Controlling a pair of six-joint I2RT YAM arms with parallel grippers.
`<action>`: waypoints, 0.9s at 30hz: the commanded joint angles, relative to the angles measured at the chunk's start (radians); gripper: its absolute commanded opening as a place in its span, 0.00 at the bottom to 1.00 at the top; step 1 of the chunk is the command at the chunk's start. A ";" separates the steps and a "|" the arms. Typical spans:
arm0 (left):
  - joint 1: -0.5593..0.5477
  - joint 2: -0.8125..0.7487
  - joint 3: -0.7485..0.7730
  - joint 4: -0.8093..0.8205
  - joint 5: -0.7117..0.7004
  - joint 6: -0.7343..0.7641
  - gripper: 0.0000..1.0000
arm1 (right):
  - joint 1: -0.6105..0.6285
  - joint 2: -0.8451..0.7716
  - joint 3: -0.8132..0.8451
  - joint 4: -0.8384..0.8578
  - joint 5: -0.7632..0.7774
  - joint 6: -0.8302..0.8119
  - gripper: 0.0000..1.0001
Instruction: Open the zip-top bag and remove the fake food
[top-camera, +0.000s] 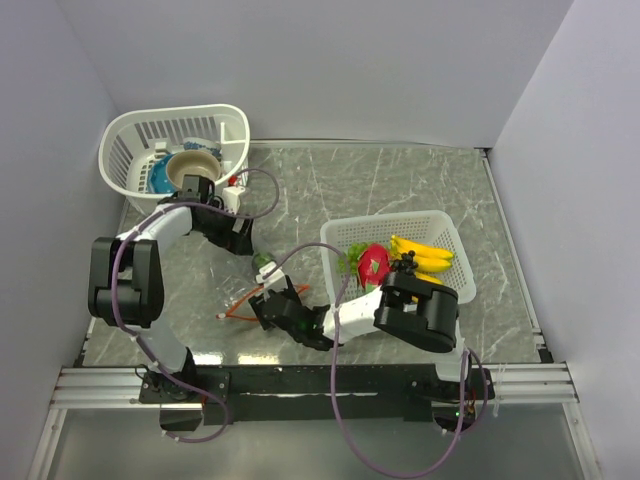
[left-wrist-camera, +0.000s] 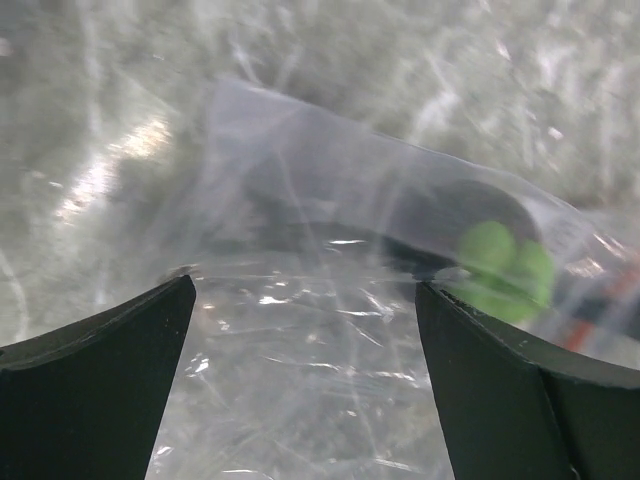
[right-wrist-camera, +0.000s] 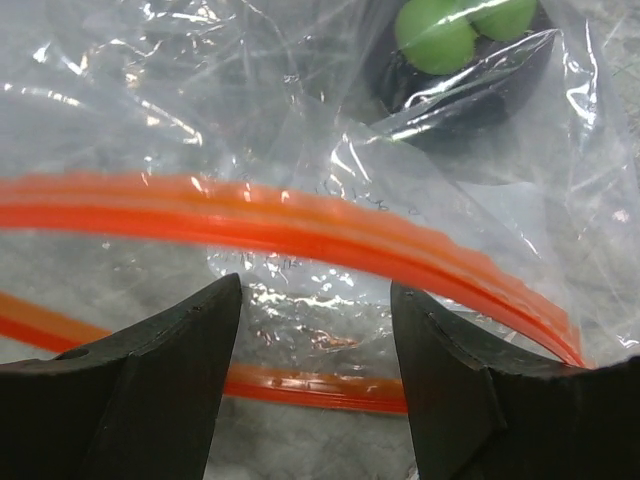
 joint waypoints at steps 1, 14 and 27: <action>-0.028 0.013 -0.024 0.151 -0.086 -0.062 0.99 | 0.009 -0.030 -0.042 -0.003 -0.045 0.046 0.68; -0.187 0.067 -0.116 0.173 -0.131 -0.013 0.99 | -0.022 -0.046 -0.025 -0.066 0.118 0.031 1.00; -0.190 0.035 -0.161 -0.129 -0.116 0.234 0.99 | -0.142 -0.075 -0.001 -0.020 0.077 -0.037 1.00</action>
